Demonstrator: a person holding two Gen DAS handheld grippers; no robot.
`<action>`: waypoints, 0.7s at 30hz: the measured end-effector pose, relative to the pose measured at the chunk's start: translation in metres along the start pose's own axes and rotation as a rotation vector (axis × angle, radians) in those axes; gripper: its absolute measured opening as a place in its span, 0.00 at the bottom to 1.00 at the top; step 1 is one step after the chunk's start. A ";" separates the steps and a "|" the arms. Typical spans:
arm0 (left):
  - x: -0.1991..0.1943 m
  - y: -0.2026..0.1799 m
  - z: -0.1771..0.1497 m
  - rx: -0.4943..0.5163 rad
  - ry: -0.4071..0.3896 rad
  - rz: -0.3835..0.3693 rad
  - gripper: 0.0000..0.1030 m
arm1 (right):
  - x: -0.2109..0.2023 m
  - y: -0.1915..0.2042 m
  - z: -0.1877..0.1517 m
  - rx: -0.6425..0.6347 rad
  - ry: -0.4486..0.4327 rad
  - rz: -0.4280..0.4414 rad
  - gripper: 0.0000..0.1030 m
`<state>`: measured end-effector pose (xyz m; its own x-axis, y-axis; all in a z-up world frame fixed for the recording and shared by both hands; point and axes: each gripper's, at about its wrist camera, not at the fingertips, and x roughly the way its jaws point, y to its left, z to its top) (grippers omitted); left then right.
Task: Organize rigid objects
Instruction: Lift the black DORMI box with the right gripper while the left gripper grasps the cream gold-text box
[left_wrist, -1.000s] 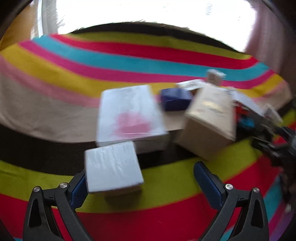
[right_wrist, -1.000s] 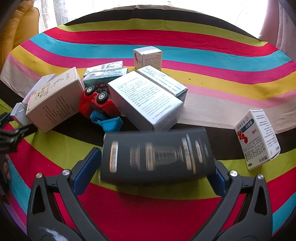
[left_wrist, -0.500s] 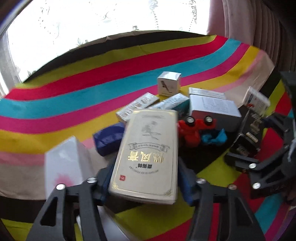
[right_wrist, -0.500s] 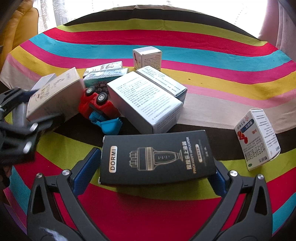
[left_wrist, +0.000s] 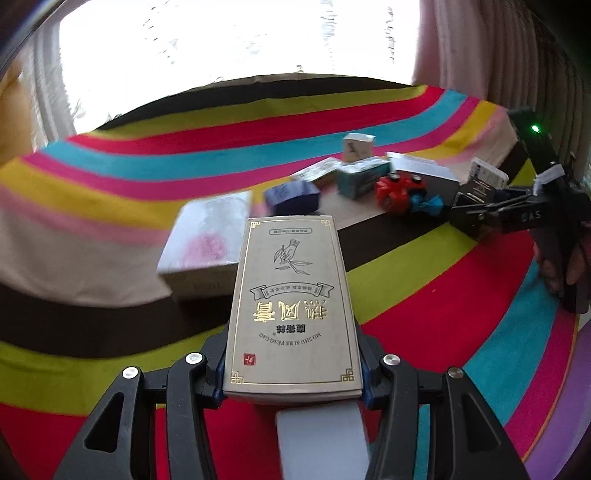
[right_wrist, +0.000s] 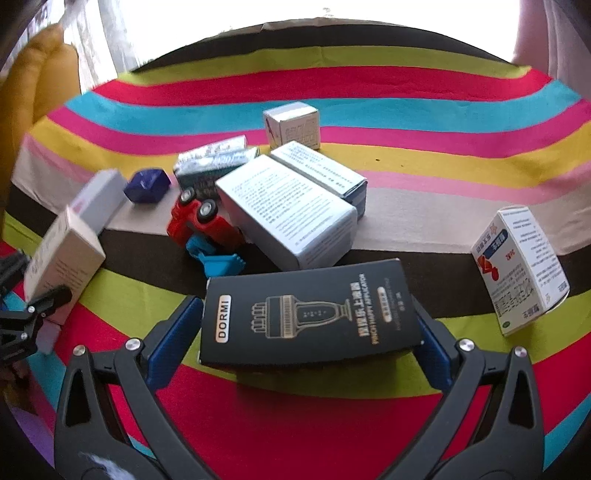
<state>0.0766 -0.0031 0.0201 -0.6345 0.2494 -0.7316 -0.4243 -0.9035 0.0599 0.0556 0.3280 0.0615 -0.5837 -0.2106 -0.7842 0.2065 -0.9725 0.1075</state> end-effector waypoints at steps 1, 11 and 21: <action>0.002 0.006 0.003 -0.012 0.006 -0.007 0.50 | 0.000 -0.001 0.001 0.010 -0.005 0.012 1.00; 0.008 0.017 -0.001 -0.084 0.072 0.042 0.59 | -0.003 -0.009 0.001 0.056 -0.036 0.110 1.00; 0.010 0.037 -0.004 -0.189 0.094 0.093 0.75 | -0.025 0.017 -0.021 -0.177 0.045 0.357 0.99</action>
<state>0.0574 -0.0353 0.0122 -0.5989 0.1364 -0.7891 -0.2326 -0.9725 0.0084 0.0901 0.3188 0.0701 -0.4167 -0.5237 -0.7430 0.5247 -0.8060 0.2739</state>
